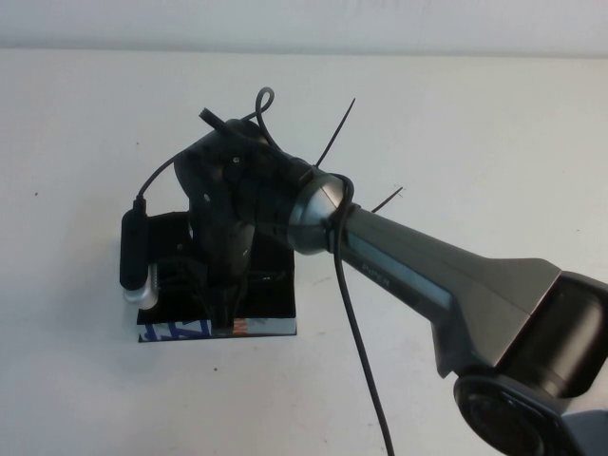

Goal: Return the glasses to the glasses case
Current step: Place the glasses in the glasses case

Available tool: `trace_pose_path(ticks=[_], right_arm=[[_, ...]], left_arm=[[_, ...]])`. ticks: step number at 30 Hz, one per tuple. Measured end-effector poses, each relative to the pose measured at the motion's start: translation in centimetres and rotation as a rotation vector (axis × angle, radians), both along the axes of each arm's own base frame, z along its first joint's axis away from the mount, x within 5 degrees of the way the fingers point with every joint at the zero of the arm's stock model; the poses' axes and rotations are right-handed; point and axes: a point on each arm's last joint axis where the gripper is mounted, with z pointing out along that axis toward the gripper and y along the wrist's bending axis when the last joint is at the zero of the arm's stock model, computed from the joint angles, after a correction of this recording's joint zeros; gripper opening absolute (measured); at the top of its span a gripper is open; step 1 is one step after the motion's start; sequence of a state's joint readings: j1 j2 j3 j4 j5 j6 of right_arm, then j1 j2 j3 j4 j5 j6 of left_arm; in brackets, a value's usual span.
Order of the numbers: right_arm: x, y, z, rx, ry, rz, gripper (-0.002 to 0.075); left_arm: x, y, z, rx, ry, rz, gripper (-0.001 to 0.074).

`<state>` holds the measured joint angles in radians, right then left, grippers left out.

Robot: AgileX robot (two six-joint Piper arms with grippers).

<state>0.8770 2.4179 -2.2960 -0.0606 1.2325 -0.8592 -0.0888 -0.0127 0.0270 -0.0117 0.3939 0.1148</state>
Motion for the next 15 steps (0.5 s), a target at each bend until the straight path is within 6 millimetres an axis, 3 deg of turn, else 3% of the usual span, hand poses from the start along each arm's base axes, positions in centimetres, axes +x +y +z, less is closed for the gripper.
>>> trace_pose_path(ticks=[15], right_arm=[[-0.02,-0.15,0.65,0.007,-0.008,-0.026,0.0069]], left_arm=[[0.00,0.00,0.00,0.000,0.000,0.000,-0.0004]])
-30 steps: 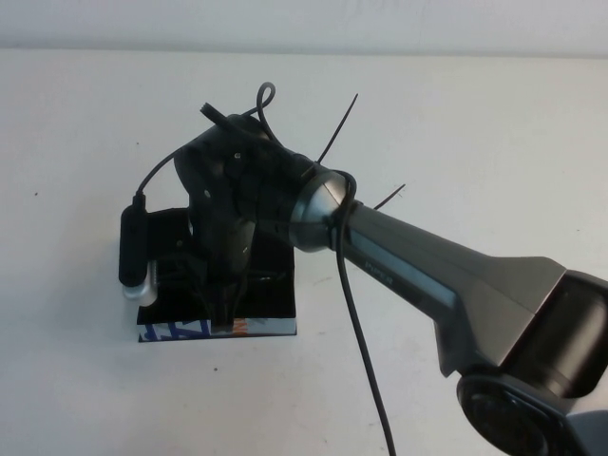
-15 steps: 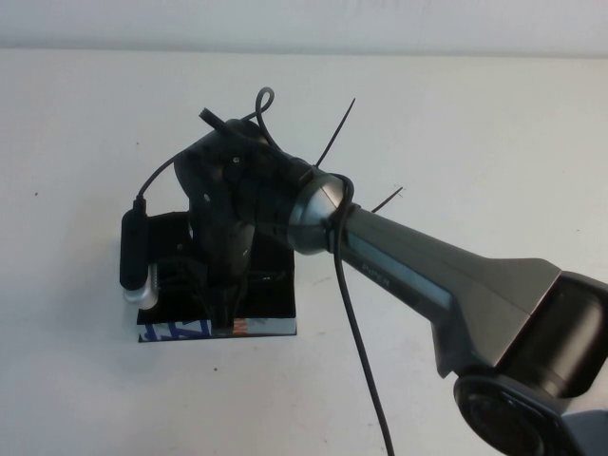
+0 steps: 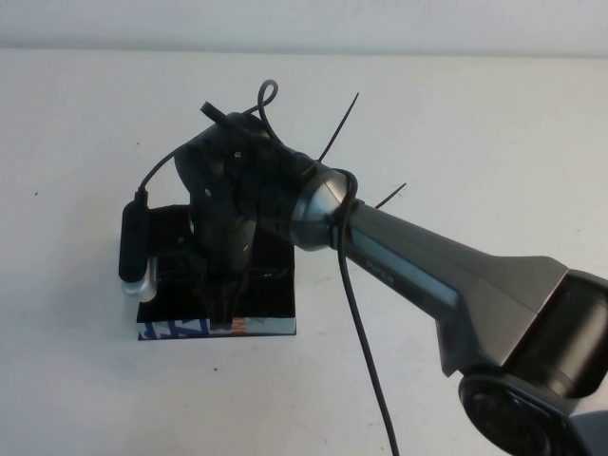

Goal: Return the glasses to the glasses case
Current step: Place the glasses in the glasses case

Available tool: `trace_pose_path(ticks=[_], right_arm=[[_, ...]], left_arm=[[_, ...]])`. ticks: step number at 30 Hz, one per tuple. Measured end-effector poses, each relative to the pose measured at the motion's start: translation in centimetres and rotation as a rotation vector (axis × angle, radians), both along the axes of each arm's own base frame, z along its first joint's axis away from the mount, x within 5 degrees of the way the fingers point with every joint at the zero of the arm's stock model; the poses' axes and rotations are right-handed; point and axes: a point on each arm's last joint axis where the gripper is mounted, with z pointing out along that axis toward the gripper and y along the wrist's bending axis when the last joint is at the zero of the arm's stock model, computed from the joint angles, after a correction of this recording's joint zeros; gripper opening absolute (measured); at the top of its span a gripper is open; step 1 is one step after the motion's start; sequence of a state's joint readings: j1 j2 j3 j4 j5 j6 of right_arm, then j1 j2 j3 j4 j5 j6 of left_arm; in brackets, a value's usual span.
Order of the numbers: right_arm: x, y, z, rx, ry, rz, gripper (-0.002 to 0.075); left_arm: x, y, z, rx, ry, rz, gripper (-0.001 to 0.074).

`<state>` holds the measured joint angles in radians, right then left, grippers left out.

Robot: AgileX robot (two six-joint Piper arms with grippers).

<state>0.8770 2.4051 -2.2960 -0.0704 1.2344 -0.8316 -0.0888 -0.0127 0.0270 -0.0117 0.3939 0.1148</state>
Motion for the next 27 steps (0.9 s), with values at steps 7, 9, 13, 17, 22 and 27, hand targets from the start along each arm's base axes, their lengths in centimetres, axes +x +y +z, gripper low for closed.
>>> trace_pose_path(ticks=[7,9,13,17,22,27], right_arm=[[0.00,-0.08,0.37,0.010,0.001,-0.041,0.0069],[0.01,-0.10,0.37,0.009,0.000,-0.040,0.0069],[0.01,-0.10,0.37,0.009,0.000,-0.043,0.0069],[0.01,-0.10,0.37,0.009,0.000,-0.043,0.0069],[0.00,-0.11,0.28,0.007,0.003,-0.046,0.0069],[-0.07,-0.10,0.15,0.009,0.012,-0.046,0.0069]], left_arm=[[0.00,0.00,0.00,0.000,0.000,0.000,-0.0004],[0.00,0.00,0.00,0.000,0.000,0.000,-0.0004],[0.00,0.00,0.00,0.000,0.000,0.000,-0.0004],[0.00,0.00,0.00,0.000,0.000,0.000,-0.0004],[0.00,0.00,0.00,0.000,0.000,0.000,-0.0004],[0.00,0.00,0.00,0.000,0.000,0.000,-0.0004]])
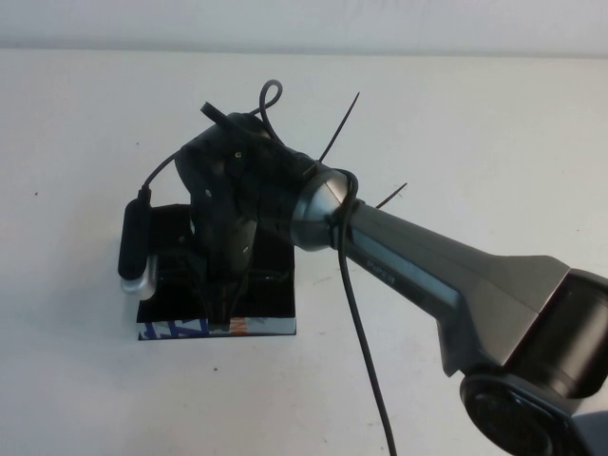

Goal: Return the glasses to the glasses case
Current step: Place the glasses in the glasses case

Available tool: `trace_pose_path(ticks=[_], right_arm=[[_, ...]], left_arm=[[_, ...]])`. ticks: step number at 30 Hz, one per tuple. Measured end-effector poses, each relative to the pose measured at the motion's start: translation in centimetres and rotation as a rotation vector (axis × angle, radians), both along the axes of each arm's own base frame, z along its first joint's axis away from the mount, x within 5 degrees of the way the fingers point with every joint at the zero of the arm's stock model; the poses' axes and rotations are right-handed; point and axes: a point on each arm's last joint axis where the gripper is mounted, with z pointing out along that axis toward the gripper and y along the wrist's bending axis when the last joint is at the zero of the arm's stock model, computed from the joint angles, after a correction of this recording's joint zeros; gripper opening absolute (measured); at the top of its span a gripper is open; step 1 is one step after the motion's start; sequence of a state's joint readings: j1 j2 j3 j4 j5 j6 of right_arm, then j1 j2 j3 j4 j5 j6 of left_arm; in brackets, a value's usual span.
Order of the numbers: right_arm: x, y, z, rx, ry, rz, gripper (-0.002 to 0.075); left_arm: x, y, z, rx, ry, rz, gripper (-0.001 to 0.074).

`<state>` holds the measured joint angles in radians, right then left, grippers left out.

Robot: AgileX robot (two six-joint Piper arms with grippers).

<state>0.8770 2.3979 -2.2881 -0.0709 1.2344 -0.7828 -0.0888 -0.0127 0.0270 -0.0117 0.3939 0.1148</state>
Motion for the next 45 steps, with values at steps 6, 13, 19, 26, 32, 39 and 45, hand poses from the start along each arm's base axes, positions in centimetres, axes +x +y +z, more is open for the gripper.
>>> trace_pose_path(ticks=[6,13,19,26,32,39,45], right_arm=[[0.0,0.0,-0.1,0.001,0.004,0.000,0.0069],[0.0,0.0,-0.1,0.001,0.004,0.000,0.0070],[0.0,0.0,-0.1,0.001,0.004,0.000,0.0197],[0.0,0.0,-0.1,0.002,0.006,0.000,0.0324],[-0.2,-0.2,1.2,0.019,-0.013,0.000,0.0332],[-0.3,-0.4,2.2,0.033,-0.027,-0.002,0.0332],[-0.4,-0.3,2.2,0.048,-0.007,-0.030,0.0332]], left_arm=[[0.0,0.0,0.0,0.000,0.000,0.000,-0.0004],[0.0,0.0,0.0,0.000,0.000,0.000,-0.0004],[0.0,0.0,0.0,0.000,0.000,0.000,-0.0004],[0.0,0.0,0.0,0.000,0.000,0.000,-0.0004],[0.0,0.0,0.0,0.000,0.000,0.000,-0.0004],[0.0,0.0,0.0,0.000,0.000,0.000,-0.0004],[0.0,0.0,0.0,0.000,0.000,0.000,-0.0004]])
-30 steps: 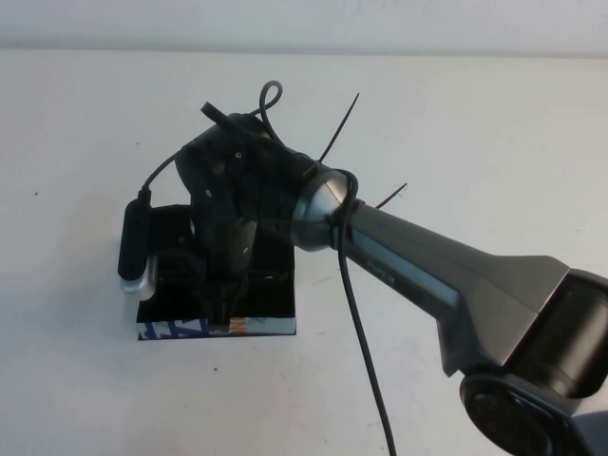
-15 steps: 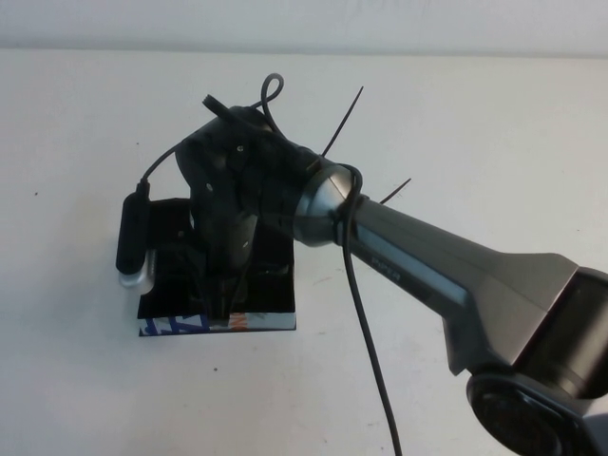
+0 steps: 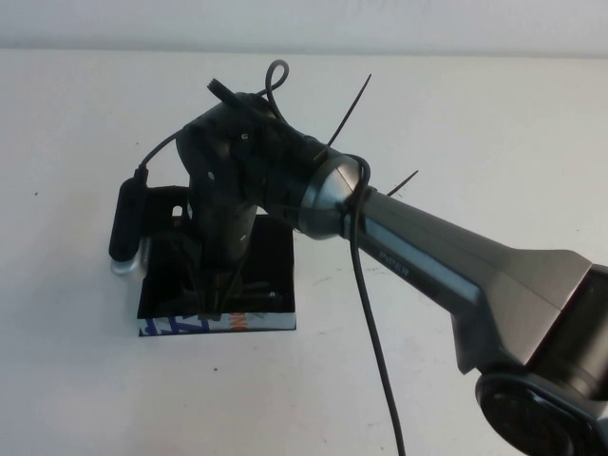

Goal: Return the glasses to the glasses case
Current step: Place the glasses in the glasses case

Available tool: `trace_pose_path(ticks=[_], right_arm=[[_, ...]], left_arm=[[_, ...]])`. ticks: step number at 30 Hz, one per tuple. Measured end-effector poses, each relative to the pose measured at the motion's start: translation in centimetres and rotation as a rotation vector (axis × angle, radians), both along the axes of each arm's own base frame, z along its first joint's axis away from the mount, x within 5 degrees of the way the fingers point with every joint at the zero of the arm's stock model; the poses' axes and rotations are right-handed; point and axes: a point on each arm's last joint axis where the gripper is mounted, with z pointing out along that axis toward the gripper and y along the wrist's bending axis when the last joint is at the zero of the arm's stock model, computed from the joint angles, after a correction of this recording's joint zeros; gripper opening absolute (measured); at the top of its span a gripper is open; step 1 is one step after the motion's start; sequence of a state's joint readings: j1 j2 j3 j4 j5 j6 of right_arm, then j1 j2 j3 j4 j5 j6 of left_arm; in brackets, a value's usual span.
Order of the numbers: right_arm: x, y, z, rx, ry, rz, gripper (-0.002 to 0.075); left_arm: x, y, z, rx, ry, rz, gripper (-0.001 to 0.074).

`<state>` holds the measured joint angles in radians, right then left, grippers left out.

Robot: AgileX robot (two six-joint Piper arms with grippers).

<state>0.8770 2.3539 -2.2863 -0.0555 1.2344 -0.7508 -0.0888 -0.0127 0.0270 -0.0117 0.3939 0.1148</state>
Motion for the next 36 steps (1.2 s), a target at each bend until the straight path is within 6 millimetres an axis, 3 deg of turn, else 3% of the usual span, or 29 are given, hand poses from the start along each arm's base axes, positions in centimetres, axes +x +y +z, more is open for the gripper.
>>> trace_pose_path(ticks=[18,23,28,31,36], right_arm=[[0.0,0.0,0.1,0.017,0.020,-0.068,0.0315],[-0.5,-0.7,3.2,0.065,-0.013,-0.146,0.0242],[-1.1,-1.7,6.7,0.138,-0.045,-0.300,0.0095],[-1.2,-2.2,7.7,0.161,-0.045,-0.354,0.0020],[-0.8,-3.1,8.7,0.183,-0.048,-0.395,-0.0008]], left_arm=[[0.0,0.0,0.0,0.000,0.000,0.000,-0.0004],[0.0,0.0,0.0,0.000,0.000,0.000,-0.0004],[0.0,0.0,0.0,0.000,0.000,0.000,-0.0004],[0.0,0.0,0.0,0.000,0.000,0.000,-0.0004],[0.0,0.0,0.0,0.000,0.000,0.000,-0.0004]])
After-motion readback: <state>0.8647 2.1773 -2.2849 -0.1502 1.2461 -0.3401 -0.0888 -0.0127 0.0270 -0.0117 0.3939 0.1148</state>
